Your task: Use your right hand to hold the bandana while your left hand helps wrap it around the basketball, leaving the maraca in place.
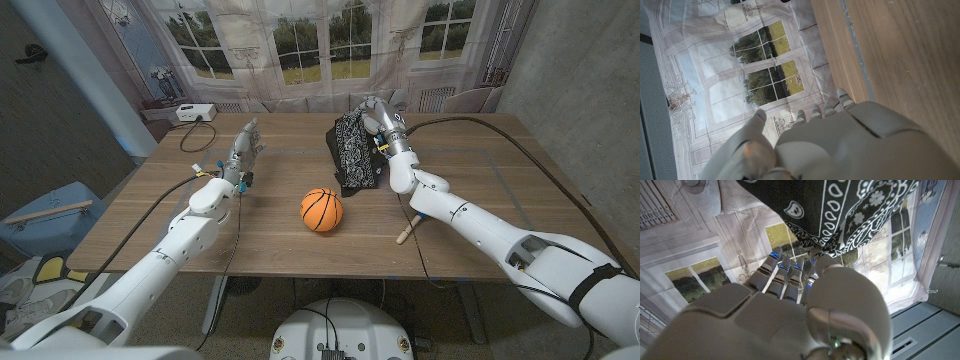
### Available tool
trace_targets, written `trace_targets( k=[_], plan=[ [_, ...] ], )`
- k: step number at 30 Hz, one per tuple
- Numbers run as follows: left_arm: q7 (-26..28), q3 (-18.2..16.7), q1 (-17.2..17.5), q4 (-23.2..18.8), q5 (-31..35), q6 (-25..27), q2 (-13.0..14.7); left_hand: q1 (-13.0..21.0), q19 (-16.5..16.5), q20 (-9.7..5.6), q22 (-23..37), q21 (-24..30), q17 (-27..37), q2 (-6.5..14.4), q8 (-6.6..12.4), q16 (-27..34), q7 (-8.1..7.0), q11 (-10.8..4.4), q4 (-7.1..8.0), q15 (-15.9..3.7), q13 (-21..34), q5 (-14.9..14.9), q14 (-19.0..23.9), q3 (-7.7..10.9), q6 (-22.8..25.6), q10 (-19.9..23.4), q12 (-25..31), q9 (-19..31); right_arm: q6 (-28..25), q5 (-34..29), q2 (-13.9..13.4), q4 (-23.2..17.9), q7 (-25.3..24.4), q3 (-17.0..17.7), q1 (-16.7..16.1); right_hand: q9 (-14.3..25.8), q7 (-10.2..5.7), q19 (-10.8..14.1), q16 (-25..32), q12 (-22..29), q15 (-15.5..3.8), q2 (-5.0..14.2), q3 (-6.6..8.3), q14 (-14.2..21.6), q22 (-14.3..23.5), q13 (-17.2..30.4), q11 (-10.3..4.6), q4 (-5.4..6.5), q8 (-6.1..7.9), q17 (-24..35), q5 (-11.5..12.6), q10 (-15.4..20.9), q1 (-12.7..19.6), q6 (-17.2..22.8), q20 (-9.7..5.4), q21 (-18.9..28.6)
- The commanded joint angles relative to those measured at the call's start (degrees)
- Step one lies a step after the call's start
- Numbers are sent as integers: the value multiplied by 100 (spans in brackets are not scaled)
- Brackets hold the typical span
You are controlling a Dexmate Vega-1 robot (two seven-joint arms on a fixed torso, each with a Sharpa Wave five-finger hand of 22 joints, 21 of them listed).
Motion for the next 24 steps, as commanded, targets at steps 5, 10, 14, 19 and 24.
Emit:
trace_targets(
  k=[5, 10, 14, 19, 24],
  plan=[
    [538, 258, -186, -761, 728, 1003, 520, 926, -304, 129, 7, -122, 14, 187, 196, 15, -186, 34, -775, 165, 40, 44, -389, 483, 560, -281, 73, 58, 1336, 1161, 343, 125, -756, 735, -337, 103, -2, 9, 6, 47, -577, -7, -43, 76, 31, 23, 41, 105, 126, 23, 79, 122, 4, -8, 7, 27],
    [905, 393, -253, -1151, 1194, 1412, 662, 1682, -152, 239, 37, -136, 19, 296, 376, 67, -293, 47, -1296, 317, 45, 206, -108, 884, 1292, -62, 137, 86, 1243, 1235, 355, -151, -747, 855, -461, 161, 24, 26, -7, 57, -535, -23, -32, 91, 31, 36, 89, 97, 205, 24, 114, 174, 15, 2, 33, 33],
    [1043, 541, -361, -1439, 1574, 1736, 769, 2314, 99, 243, 48, -109, 17, 253, 687, 65, -478, -95, -1351, 320, 36, 297, 119, 1119, 2365, 364, 236, 134, 1140, 1211, 338, -345, -728, 900, -534, 216, 83, 46, -27, 64, -479, -48, -8, 115, 30, 44, 133, 62, 292, 14, 156, 222, 48, 38, 78, 41],
    [557, 727, -634, -1603, 1683, 2067, 944, 2627, 205, 265, 43, -141, 20, 48, 1005, 39, -190, -85, -1301, 367, 30, 156, 212, 1016, 3358, 578, 234, 189, 1153, 1115, 319, -478, -737, 907, -580, 266, 103, 46, -44, 63, -451, -59, -4, 123, 30, 49, 163, 62, 354, 15, 189, 252, 43, 22, 86, 40],
    [0, 920, -948, -1561, 1703, 2239, 1009, 2607, 126, 267, 42, -194, 23, -33, 1022, -14, -102, -93, -1266, 396, 31, 58, 68, 915, 3484, 615, 225, 194, 1193, 993, 334, -600, -839, 925, -625, 302, 106, 44, -56, 59, -448, -63, -1, 129, 30, 53, 160, 65, 404, 18, 211, 267, 37, 21, 87, 39]
  ],
)
